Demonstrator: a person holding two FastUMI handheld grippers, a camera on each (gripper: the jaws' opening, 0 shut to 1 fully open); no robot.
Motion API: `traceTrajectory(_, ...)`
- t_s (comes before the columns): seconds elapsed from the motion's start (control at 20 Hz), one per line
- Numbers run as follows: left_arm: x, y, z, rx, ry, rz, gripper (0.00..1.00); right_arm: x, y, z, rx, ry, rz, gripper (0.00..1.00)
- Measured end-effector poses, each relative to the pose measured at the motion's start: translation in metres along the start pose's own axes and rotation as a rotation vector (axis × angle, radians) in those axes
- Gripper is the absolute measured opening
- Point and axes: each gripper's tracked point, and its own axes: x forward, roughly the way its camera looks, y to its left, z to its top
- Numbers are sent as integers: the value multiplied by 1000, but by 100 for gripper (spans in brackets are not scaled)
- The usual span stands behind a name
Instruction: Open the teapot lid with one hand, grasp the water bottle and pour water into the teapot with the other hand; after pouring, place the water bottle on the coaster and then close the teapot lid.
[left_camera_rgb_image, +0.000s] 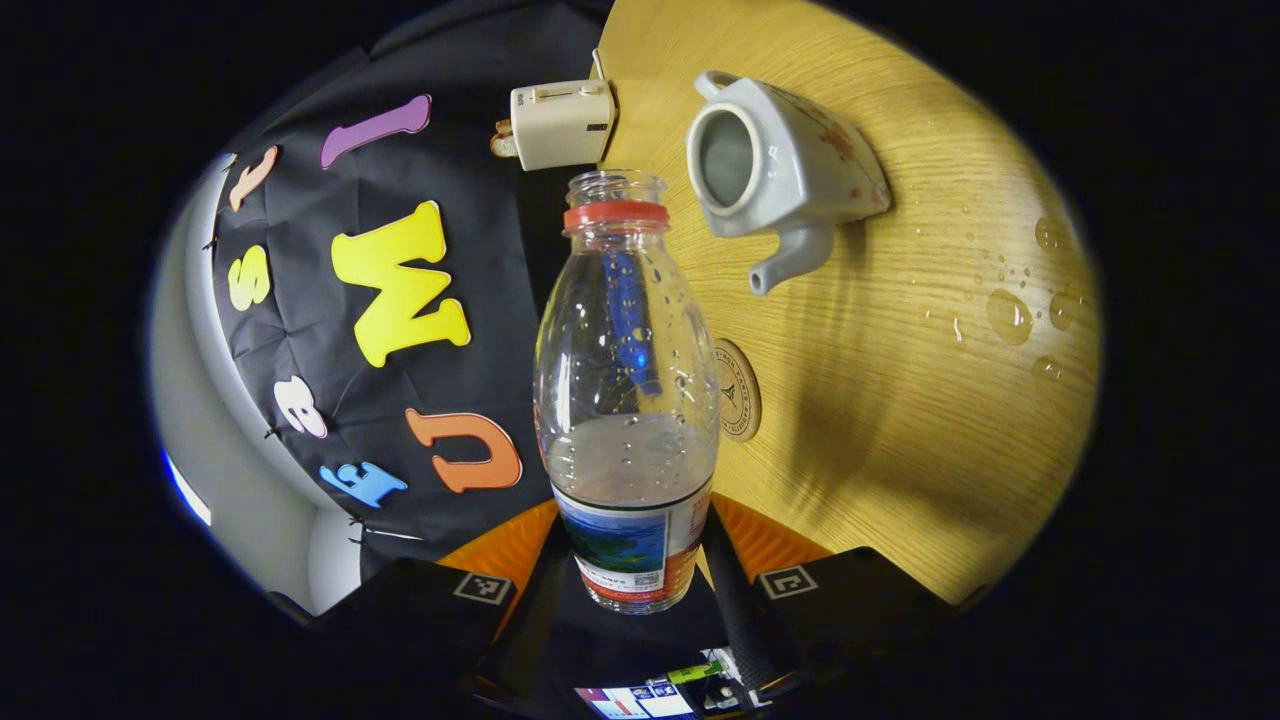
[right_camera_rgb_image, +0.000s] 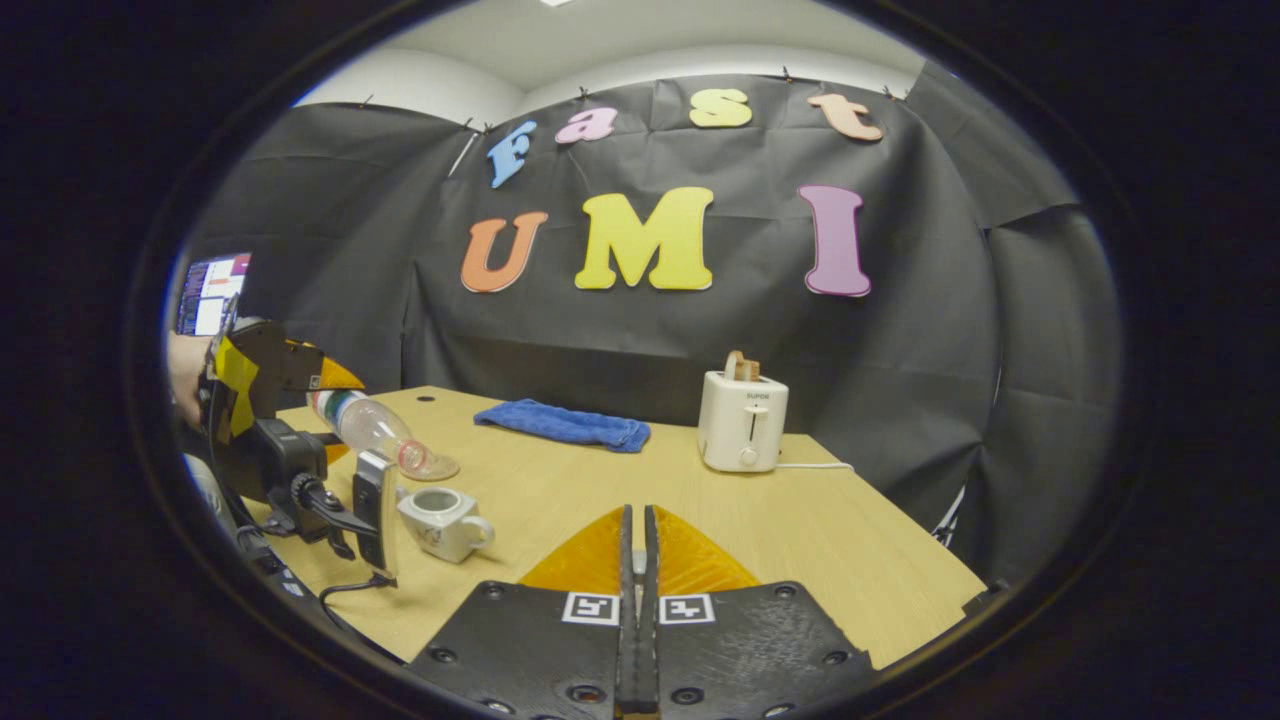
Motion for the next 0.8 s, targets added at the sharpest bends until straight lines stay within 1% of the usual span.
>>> traceTrajectory(0.05,1,0,0,12,4,2,78,0,-1,0,1,-2,-1,0)
traceTrajectory(0.1,1,1,1,27,3,8,74,0,-1,1,3,-2,-2,0)
traceTrajectory(0.35,1,11,5,78,-4,43,75,-1,-3,2,3,-6,-4,0)
traceTrajectory(0.5,-1,18,9,127,-12,75,75,-2,-4,2,5,-7,-4,0)
traceTrajectory(0.8,3,20,5,172,-1,82,75,-4,-3,5,9,-18,-3,0)
